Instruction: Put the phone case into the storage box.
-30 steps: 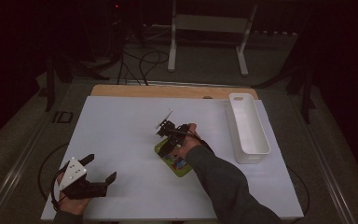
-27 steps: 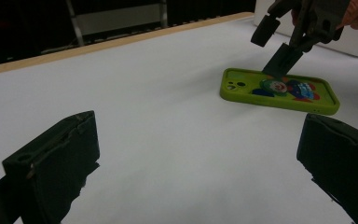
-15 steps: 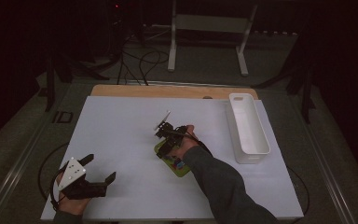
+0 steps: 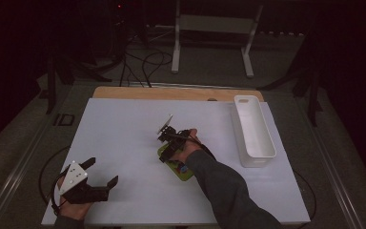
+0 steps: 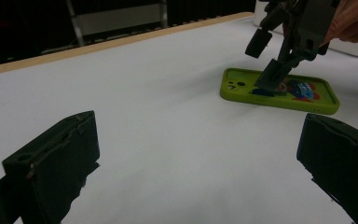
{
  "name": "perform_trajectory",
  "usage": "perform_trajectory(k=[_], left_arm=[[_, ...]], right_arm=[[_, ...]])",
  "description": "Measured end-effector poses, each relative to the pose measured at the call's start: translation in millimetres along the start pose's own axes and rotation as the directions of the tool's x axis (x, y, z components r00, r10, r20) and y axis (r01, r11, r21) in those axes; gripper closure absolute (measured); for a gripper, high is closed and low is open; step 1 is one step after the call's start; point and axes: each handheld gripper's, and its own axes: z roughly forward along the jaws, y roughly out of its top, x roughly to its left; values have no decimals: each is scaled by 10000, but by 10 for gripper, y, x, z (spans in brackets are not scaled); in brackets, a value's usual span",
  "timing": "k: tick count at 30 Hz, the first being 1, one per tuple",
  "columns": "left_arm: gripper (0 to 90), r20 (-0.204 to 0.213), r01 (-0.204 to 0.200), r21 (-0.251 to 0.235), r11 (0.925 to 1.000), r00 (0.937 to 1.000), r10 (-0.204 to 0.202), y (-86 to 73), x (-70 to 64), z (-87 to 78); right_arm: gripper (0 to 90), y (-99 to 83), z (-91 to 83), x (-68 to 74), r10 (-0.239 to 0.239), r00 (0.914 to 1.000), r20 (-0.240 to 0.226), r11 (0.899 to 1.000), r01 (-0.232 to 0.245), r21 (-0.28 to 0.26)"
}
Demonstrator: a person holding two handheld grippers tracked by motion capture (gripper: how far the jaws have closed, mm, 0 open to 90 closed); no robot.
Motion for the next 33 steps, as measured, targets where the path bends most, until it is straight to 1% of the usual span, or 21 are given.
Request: perform_trajectory(k=[19,33], left_arm=[[0,-6,-18,15,10000,10000,18,-3,-3,2],[0,-8,-44,65,10000,10000,44,-3,-2,5]], right_arm=[[74,13,109,16,-16,9999,-123,9992,21,405],[85,20,144,36,1,9998,-185,9982,10,598]])
